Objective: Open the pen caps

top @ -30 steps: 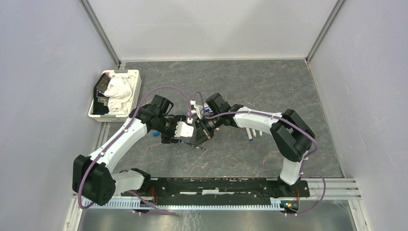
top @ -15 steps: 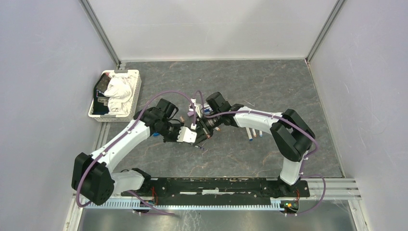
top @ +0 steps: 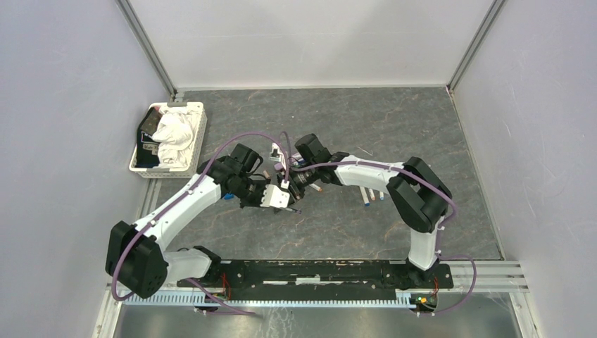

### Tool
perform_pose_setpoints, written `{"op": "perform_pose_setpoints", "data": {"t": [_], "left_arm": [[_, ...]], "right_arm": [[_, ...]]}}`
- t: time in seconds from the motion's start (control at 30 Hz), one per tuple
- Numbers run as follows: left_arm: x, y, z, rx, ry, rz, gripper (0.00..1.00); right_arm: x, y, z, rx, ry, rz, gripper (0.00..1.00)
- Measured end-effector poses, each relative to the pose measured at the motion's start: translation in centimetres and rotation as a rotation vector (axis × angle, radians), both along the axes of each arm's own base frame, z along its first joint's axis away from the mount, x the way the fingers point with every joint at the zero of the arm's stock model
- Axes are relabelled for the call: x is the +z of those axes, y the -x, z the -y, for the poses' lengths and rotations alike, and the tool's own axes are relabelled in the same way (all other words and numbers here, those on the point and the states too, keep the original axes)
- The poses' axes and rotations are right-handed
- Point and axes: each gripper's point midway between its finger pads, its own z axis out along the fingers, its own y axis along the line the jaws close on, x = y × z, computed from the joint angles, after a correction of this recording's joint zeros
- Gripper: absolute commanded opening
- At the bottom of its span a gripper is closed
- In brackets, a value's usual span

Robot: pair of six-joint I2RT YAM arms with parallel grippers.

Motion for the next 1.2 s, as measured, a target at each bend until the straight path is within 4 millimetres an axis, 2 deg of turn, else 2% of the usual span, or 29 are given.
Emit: {"op": "perform_pose_setpoints", "data": {"t": [0.03, 0.07, 0.17, 0.37, 0.5, 0.67, 0.73, 0.87, 0.93, 1.03, 1.2], "left_arm": [[0.1, 0.0, 0.0, -0.001, 0.001, 0.001, 0.02], [0.1, 0.0, 0.1, -0.001, 0.002, 0.003, 0.02], [0.2, 0.1, 0.0, -0.001, 0.001, 0.000, 0.02], [0.4, 0.0, -0.2, 0.002, -0.010, 0.011, 0.02], [0.3, -0.5, 0.0, -0.008, -0.007, 0.017, 0.02], [0.5, -4.6, -4.5, 0.134, -0.086, 0.063, 0.02], [0.8, -5.9, -5.7, 0.167, -0.103, 0.086, 0.02], [1.0, -6.5, -5.9, 0.169, -0.103, 0.097, 0.02], [0.7, -6.7, -5.6, 0.167, -0.095, 0.092, 0.02], [-0.3, -7.2, -5.0, 0.177, -0.076, 0.063, 0.02], [-3.6, -8.5, -4.6, 0.239, -0.073, -0.017, 0.10]], "right_arm": [[0.0, 0.0, -0.3, 0.005, -0.004, -0.006, 0.32], [-0.1, 0.0, -0.6, 0.009, -0.008, -0.012, 0.25], [-0.3, -0.1, -0.9, 0.002, -0.004, -0.024, 0.00], [-0.4, -0.2, -0.6, 0.005, -0.007, -0.018, 0.00], [-0.7, -0.5, 0.7, -0.013, -0.006, 0.041, 0.00], [-2.6, 1.4, 5.7, -0.033, 0.095, 0.017, 0.00], [-3.6, 2.0, 7.3, -0.045, 0.133, -0.001, 0.00], [-4.6, 2.0, 9.5, -0.093, 0.185, -0.012, 0.00], [-4.5, 0.9, 10.2, -0.137, 0.202, 0.017, 0.00], [-4.1, -2.3, 11.9, -0.266, 0.249, 0.106, 0.00], [-3.6, -10.0, 18.2, -0.637, 0.413, 0.268, 0.00]]}}
